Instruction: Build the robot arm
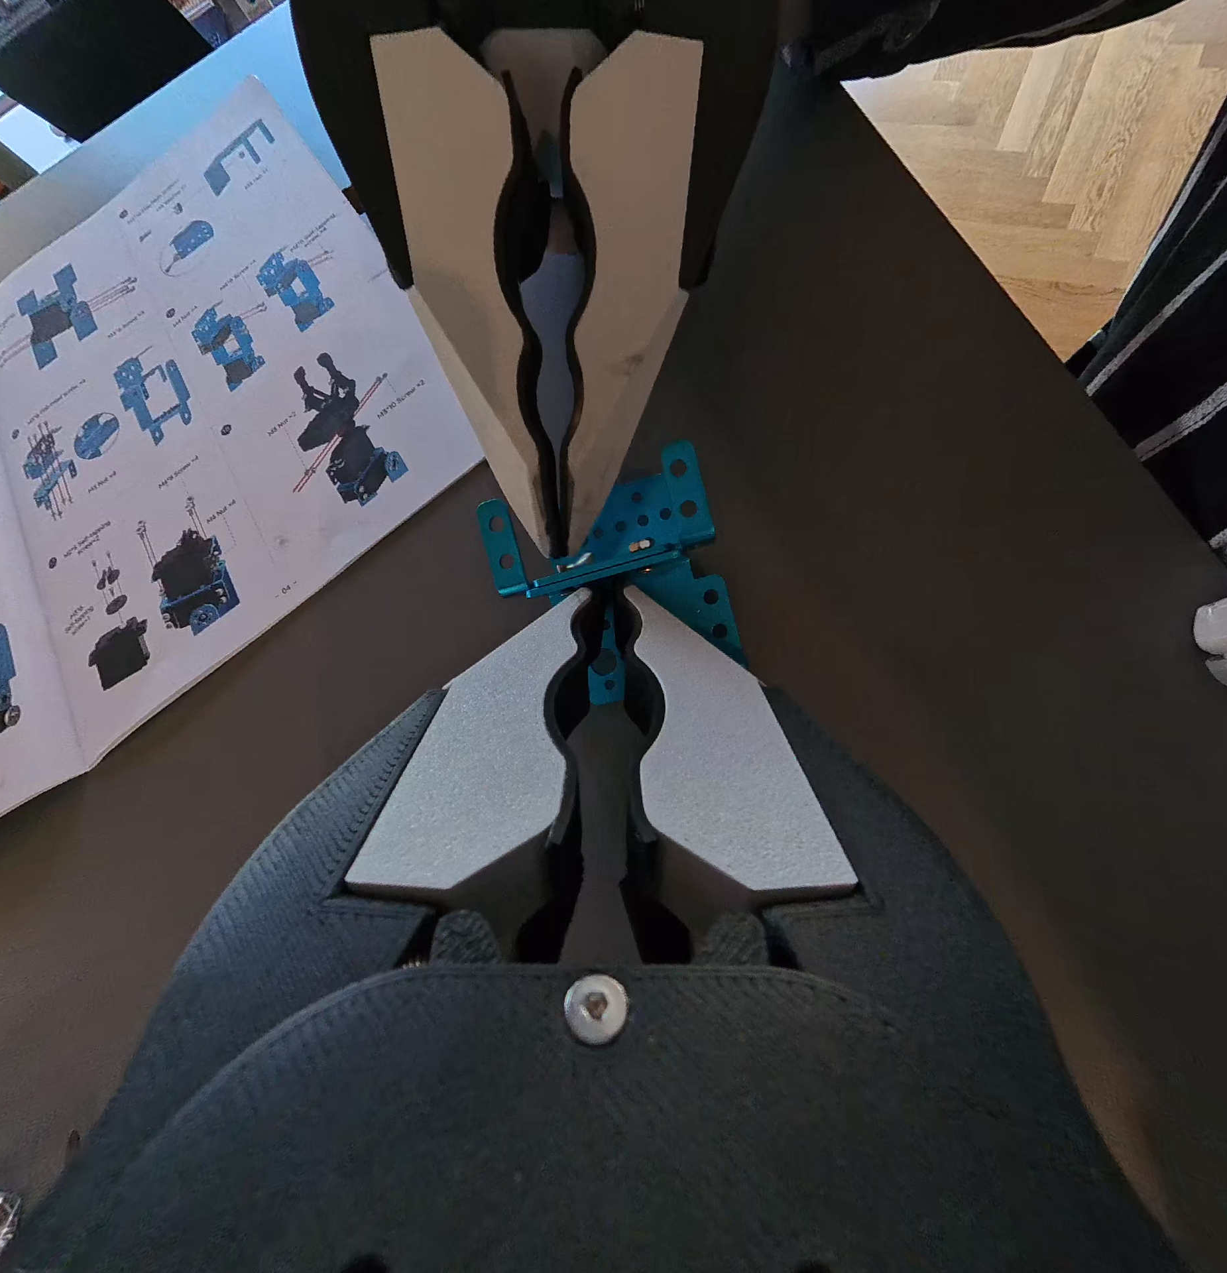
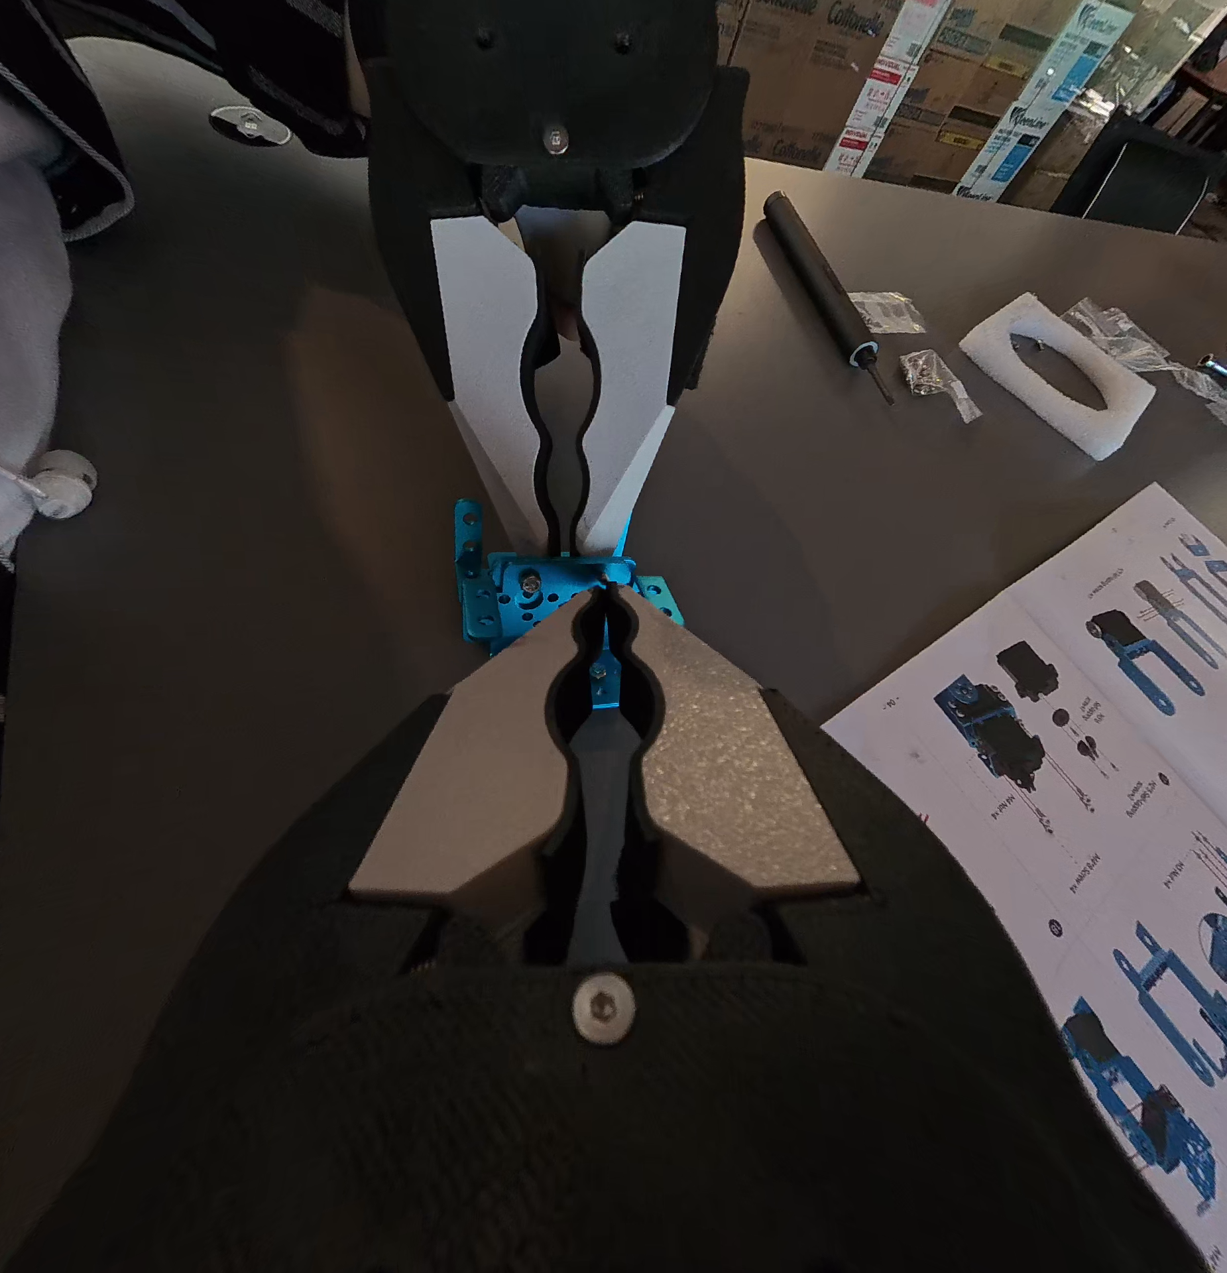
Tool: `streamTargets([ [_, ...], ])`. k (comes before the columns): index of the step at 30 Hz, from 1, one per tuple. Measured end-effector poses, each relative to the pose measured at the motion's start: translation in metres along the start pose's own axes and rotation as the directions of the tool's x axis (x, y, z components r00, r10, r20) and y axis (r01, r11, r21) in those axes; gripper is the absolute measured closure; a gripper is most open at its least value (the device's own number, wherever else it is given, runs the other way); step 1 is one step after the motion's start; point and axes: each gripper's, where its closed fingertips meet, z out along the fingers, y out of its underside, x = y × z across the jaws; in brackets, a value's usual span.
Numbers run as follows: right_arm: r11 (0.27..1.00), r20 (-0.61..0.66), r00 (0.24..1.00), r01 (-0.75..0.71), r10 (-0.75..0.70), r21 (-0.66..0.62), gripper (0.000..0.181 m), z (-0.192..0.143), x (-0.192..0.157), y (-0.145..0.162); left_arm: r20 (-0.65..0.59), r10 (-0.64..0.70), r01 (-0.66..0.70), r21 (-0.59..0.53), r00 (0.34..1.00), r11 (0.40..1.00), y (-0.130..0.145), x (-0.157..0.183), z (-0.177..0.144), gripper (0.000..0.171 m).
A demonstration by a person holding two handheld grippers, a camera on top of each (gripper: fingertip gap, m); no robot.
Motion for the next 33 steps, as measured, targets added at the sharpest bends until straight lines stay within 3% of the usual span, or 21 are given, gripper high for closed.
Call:
streamTargets([
  [9,0.999,-0.001,1.0,-0.004,0.004,-0.05,0.181,-0.008,0.004,0.008,-0.002,-0.005,0.005,0.006,1.0,1.0,0.0,0.0,0.0,0.171],
  [12,0.991,0.108,0.989,-0.086,0.096,-0.098,0.18,-0.018,-0.006,0.015,-0.003,-0.004,0.004,0.007,1.0,1.0,-0.001,0.001,0.0,0.171],
  [14,0.983,0.16,0.977,-0.119,0.141,-0.14,0.169,-0.02,-0.01,0.023,-0.004,-0.003,0.003,0.009,1.0,1.0,-0.002,0.002,0.0,0.17],
  [19,0.987,0.245,0.963,-0.08,0.113,-0.141,0.169,-0.019,-0.025,0.02,-0.007,-0.006,0.006,0.012,1.0,1.0,-0.003,0.004,0.0,0.169],
  [33,0.984,0.256,0.963,-0.04,0.085,-0.176,0.172,-0.004,-0.037,0.023,-0.015,-0.003,0.003,0.009,1.0,1.0,-0.004,0.005,0.001,0.169],
])
